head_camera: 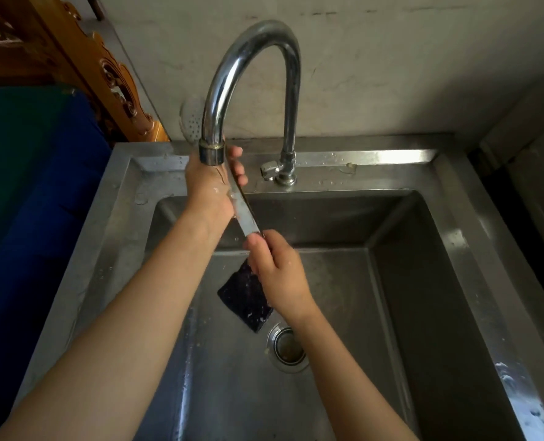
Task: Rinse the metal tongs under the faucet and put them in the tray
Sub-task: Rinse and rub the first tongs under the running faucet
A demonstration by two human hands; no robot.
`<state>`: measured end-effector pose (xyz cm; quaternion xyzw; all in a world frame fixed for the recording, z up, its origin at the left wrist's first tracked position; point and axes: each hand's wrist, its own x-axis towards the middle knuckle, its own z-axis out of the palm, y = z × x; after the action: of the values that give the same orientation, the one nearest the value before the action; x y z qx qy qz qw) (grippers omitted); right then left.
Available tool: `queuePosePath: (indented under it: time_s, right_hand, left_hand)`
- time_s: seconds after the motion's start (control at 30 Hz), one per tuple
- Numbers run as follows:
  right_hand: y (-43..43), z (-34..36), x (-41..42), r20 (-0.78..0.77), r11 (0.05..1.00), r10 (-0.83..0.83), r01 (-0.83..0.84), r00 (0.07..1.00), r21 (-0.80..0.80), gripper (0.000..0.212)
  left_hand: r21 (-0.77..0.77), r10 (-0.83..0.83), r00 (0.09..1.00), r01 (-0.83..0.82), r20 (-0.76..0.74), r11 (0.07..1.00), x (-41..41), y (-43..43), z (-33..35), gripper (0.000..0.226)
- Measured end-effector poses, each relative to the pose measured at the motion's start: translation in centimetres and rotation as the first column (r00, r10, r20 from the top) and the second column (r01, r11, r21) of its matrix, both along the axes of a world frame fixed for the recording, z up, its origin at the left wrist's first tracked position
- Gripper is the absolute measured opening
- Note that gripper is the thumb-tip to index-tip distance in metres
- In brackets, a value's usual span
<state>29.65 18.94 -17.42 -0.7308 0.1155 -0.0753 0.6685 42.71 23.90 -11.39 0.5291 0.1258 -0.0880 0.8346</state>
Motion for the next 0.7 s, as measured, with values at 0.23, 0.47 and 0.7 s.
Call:
queuePosePath:
  time_s: [0.23, 0.47, 0.7]
  right_hand:
    - [-0.1, -3.0, -3.5, -0.132, 0.998, 0.043, -0.049, 0.99, -0.044, 0.023]
    - [1.0, -2.4, -1.6, -0.072, 0.993, -0.013, 0.004, 0.997, -0.114, 0.008]
    - [1.5, -1.3, 0.1, 0.022, 0.986, -0.055, 0.058, 0.998, -0.153, 0.026]
  left_hand:
    - [0.04, -0.121, 0.988, 0.125, -0.097, 0.991, -1.0, 0.8, -0.8, 0.033]
    - [-0.037, -0.121, 0.983, 0.117, -0.139, 0.992, -3.0, -0.1, -1.1, 0.061]
    - [0.308, -0.033, 0.958, -0.059, 0.285, 0.95, -3.9, -0.6, -1.3, 0.029]
